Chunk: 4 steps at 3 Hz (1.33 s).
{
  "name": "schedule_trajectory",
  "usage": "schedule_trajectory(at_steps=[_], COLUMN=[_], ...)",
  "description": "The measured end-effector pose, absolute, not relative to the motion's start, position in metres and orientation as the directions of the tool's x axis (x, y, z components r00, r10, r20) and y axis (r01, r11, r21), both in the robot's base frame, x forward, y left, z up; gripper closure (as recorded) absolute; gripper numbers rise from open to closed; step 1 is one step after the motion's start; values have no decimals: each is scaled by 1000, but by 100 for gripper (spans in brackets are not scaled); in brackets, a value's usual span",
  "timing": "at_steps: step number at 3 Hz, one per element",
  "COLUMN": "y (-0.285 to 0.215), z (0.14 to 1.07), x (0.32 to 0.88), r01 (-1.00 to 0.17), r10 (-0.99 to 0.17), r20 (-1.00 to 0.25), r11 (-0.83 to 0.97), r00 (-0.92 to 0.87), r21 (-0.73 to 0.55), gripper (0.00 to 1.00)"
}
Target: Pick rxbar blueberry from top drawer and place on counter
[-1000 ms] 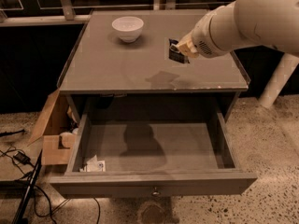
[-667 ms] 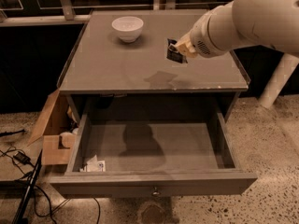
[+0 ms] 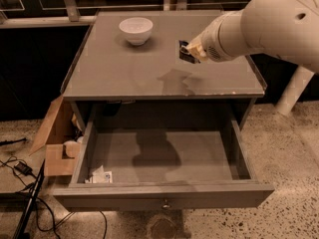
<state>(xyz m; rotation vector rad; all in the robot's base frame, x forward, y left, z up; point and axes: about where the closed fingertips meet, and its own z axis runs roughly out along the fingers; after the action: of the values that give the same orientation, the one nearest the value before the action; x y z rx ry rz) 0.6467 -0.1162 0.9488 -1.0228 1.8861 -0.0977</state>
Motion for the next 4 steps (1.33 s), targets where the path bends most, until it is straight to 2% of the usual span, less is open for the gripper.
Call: schedule_trajectory(at_steps=[2, 4], y=[-117, -113], z=[914, 894], x=[687, 686], r01=[-623, -702], r10=[-677, -674], r20=[-716, -708], r11=[637, 607], r00=[-170, -208], r21=[-455, -372], gripper=[100, 100])
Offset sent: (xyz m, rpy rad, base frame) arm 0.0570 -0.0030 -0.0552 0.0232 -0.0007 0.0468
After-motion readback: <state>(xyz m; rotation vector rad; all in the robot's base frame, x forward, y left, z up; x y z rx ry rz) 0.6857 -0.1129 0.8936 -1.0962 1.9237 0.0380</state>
